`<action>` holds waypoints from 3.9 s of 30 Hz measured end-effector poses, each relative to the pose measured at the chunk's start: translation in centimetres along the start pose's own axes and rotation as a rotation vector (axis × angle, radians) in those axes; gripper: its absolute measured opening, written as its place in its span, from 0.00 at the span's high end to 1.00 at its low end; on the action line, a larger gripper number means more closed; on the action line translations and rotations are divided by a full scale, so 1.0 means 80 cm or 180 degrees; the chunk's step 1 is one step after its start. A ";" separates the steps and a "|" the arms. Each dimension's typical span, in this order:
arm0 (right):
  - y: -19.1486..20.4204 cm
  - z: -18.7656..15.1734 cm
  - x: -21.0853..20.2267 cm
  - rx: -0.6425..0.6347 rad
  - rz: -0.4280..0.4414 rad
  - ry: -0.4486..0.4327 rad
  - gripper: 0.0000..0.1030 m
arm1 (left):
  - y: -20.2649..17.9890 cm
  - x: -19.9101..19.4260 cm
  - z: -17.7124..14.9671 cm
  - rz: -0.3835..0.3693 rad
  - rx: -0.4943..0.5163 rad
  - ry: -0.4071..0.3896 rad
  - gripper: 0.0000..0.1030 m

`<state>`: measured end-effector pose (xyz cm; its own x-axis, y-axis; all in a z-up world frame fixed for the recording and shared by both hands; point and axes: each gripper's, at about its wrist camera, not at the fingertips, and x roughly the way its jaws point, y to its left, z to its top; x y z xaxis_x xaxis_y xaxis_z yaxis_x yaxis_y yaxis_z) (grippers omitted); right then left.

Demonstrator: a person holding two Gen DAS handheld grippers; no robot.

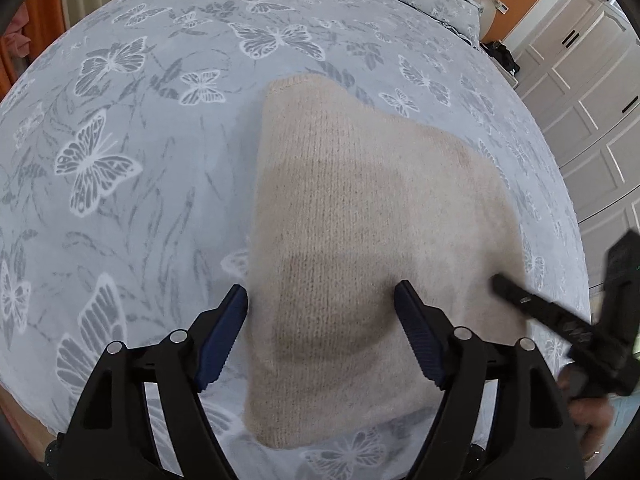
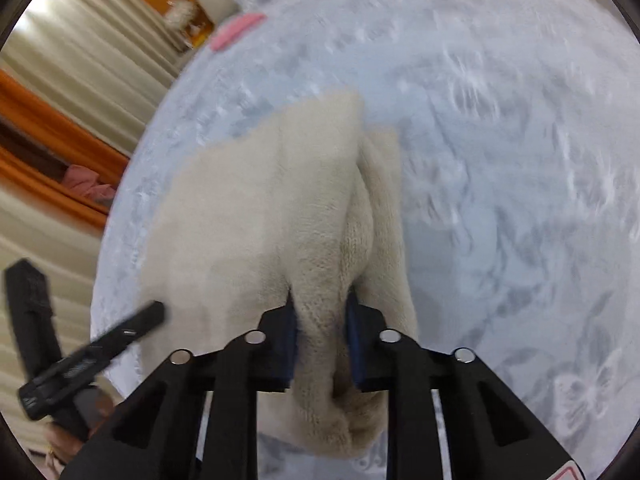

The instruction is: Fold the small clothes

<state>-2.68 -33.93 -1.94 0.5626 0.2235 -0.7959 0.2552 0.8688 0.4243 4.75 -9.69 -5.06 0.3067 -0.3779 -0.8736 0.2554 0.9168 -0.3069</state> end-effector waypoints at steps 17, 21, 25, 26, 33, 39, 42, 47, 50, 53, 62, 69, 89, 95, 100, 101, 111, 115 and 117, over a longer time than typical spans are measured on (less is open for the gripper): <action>-0.072 -0.031 0.063 0.0903 0.0240 0.0469 0.23 | 0.053 0.046 -0.001 -0.0709 -0.0818 0.0318 0.07; -0.079 -0.040 0.088 0.1288 0.0691 0.0495 0.49 | 0.064 0.065 -0.002 -0.0961 -0.0993 0.0377 0.06; -0.046 -0.027 0.048 0.1050 0.0639 0.0261 0.66 | 0.041 0.046 0.013 -0.0968 -0.0764 0.0393 0.50; -0.034 -0.021 0.035 0.0965 0.0631 0.0169 0.66 | 0.032 0.031 0.019 -0.0954 -0.0665 0.0344 0.53; 0.094 0.038 -0.122 0.0084 0.0667 -0.0693 0.67 | -0.007 -0.125 0.075 -0.1164 -0.0243 -0.0287 0.57; 0.170 0.067 -0.197 -0.0215 0.1015 -0.1103 0.63 | -0.012 -0.272 0.105 -0.1270 0.0092 -0.0925 0.55; 0.179 0.065 -0.164 -0.0215 0.1046 -0.1000 0.53 | 0.004 -0.299 0.109 -0.1185 0.0142 -0.1043 0.50; 0.129 0.025 -0.002 -0.0124 0.0182 -0.0488 0.38 | 0.073 -0.181 0.100 -0.0336 0.0015 -0.0905 0.16; 0.092 -0.025 0.044 0.0158 0.0029 -0.0062 0.58 | 0.118 -0.100 0.061 0.0227 -0.0211 -0.0413 0.32; 0.091 -0.062 0.033 -0.0017 -0.0118 -0.0124 0.58 | 0.137 -0.093 0.013 0.0155 -0.0304 -0.0449 0.31; 0.096 -0.083 0.020 -0.0430 -0.0770 -0.0463 0.58 | 0.101 -0.097 -0.012 0.0492 0.0153 -0.0682 0.25; 0.096 -0.081 0.014 -0.0300 -0.0948 -0.0650 0.58 | 0.078 -0.089 -0.028 0.0826 0.0501 -0.0853 0.15; 0.115 -0.094 0.003 -0.0449 -0.1161 -0.0801 0.42 | 0.078 -0.099 -0.041 0.0953 0.0440 -0.1059 0.11; 0.117 -0.097 0.000 -0.0466 -0.1200 -0.0841 0.41 | 0.071 -0.099 -0.044 0.0967 0.0531 -0.1075 0.11; 0.123 -0.099 0.002 -0.0553 -0.1262 -0.0832 0.41 | 0.069 -0.099 -0.046 0.1003 0.0544 -0.1098 0.12; 0.124 -0.100 0.003 -0.0577 -0.1275 -0.0831 0.41 | 0.070 -0.099 -0.046 0.1014 0.0542 -0.1096 0.12; 0.127 -0.101 0.005 -0.0604 -0.1309 -0.0841 0.40 | 0.072 -0.099 -0.046 0.1024 0.0502 -0.1089 0.12; 0.128 -0.102 0.005 -0.0605 -0.1311 -0.0844 0.40 | 0.073 -0.101 -0.047 0.1022 0.0464 -0.1091 0.12; 0.128 -0.102 0.004 -0.0605 -0.1309 -0.0851 0.40 | 0.074 -0.101 -0.047 0.1025 0.0477 -0.1092 0.12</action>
<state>-6.30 -21.35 -1.39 0.6334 -0.2517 -0.7318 0.3639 0.9314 -0.0054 0.38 -0.75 -1.25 0.6695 -0.1221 -0.7327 0.2194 0.9749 0.0380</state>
